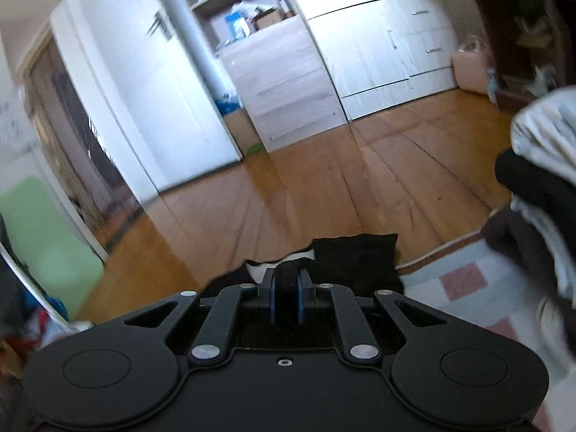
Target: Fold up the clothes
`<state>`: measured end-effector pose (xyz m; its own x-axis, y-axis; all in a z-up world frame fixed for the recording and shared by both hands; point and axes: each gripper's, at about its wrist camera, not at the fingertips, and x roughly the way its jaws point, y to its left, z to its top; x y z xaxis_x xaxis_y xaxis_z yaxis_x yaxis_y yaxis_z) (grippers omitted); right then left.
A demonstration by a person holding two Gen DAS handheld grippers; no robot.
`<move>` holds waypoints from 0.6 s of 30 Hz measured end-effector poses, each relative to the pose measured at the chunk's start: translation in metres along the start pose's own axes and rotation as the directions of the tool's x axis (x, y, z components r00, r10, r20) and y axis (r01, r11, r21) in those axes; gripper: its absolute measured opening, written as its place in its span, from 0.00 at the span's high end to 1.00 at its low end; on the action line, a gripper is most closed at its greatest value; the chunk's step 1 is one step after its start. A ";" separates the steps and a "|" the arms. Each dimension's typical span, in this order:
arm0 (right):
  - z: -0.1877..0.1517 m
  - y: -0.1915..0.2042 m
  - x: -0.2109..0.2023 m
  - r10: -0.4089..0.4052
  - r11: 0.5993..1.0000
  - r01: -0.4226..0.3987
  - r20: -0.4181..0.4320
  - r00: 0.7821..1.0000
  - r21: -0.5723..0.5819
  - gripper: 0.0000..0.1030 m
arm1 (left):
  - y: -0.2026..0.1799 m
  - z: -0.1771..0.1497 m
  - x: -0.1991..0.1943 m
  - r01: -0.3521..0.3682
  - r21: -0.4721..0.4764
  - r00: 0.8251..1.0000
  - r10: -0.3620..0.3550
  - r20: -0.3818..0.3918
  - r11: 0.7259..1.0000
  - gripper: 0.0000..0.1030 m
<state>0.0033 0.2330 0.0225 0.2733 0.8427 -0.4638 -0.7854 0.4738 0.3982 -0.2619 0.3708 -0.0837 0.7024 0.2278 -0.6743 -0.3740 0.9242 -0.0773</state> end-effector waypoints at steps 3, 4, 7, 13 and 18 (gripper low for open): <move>0.010 0.003 0.015 -0.009 0.998 0.007 -0.032 0.999 -0.066 0.87 | -0.019 -0.001 0.009 0.029 0.065 0.999 -0.028 -0.021 0.997 0.07; 0.013 0.004 0.020 -0.010 0.996 0.007 -0.039 0.999 -0.086 0.87 | -0.022 -0.002 0.017 0.041 0.072 0.998 -0.037 -0.048 0.997 0.07; 0.021 0.008 0.036 -0.020 0.990 0.011 -0.057 0.998 -0.142 0.87 | -0.026 -0.004 0.048 0.020 0.090 0.992 -0.009 -0.124 0.996 0.07; 0.033 0.011 0.051 -0.019 0.988 0.008 -0.069 0.997 -0.155 0.87 | -0.018 -0.010 0.078 -0.129 0.146 0.969 0.156 -0.190 0.981 0.06; 0.029 0.007 0.056 -0.020 0.993 0.015 -0.050 0.999 -0.113 0.86 | 0.006 -0.006 0.075 -0.216 0.095 0.957 0.230 -0.175 0.972 0.75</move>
<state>0.0292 0.2909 0.0217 0.2613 0.8191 -0.5107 -0.8392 0.4542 0.2992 -0.2151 0.3920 -0.1393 0.4802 0.3770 -0.7920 -0.4577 0.8780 0.1404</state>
